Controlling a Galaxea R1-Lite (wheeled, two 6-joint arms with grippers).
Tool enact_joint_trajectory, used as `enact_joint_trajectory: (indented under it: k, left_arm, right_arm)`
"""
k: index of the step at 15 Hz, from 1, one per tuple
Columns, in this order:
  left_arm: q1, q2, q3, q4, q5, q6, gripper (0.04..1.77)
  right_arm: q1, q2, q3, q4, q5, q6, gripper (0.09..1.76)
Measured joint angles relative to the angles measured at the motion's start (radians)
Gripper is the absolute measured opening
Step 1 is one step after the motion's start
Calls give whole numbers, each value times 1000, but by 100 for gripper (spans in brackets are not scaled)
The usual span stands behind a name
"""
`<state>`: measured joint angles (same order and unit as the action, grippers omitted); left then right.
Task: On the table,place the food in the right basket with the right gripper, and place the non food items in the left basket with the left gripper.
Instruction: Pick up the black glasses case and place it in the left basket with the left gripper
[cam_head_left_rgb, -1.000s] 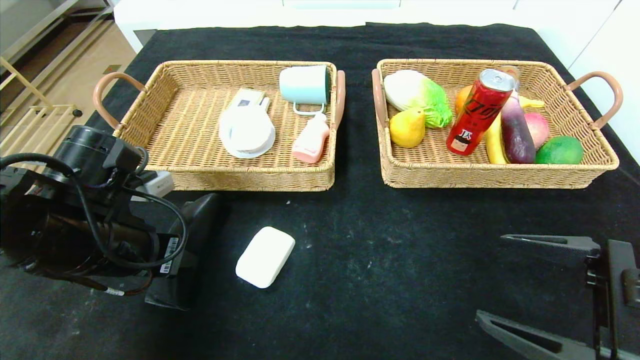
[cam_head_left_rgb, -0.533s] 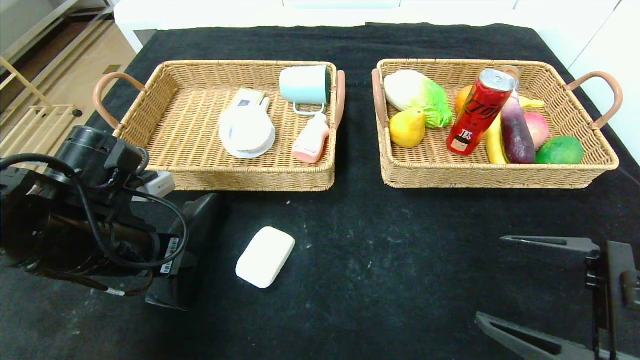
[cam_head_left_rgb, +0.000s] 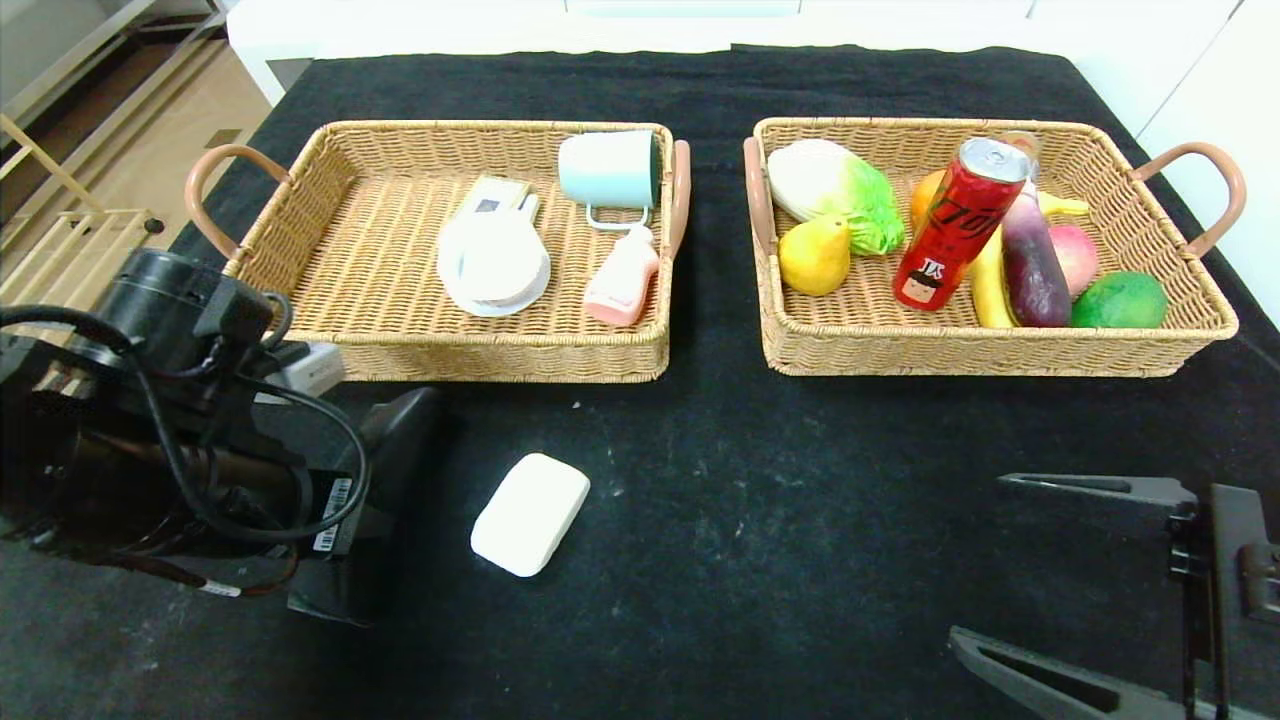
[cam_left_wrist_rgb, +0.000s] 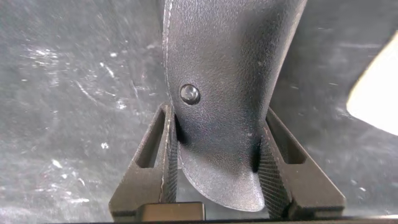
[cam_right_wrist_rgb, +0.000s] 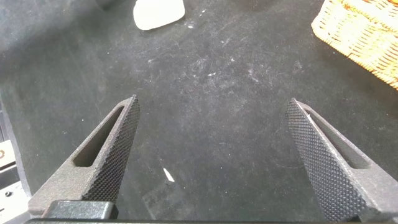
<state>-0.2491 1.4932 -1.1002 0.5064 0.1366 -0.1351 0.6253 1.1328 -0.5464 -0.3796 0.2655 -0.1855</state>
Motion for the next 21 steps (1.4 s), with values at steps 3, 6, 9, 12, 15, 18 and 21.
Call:
enact_joint_trajectory:
  k: [3, 6, 9, 12, 15, 18, 21]
  left_arm:
    - [-29, -73, -9, 8, 5, 2, 78]
    - [-53, -150, -27, 8, 11, 4, 78]
    - [-56, -205, -58, -44, 12, 4, 78]
    - [-44, -206, -118, -111, 30, 4, 77]
    - [-24, -156, -209, -150, 61, 5, 77]
    - [17, -71, -300, -205, 64, 8, 77]
    - [53, 19, -384, -238, 64, 10, 76]
  right_arm:
    - [0, 0, 0, 0, 0, -3, 171]
    - [4, 2, 3, 0, 0, -6, 171]
    - [9, 4, 6, 0, 0, -7, 171]
    - [12, 6, 8, 0, 0, -8, 171]
    - [14, 4, 8, 0, -1, -8, 171]
    - [14, 2, 8, 0, -1, -11, 171]
    - [14, -3, 8, 0, -1, -16, 171]
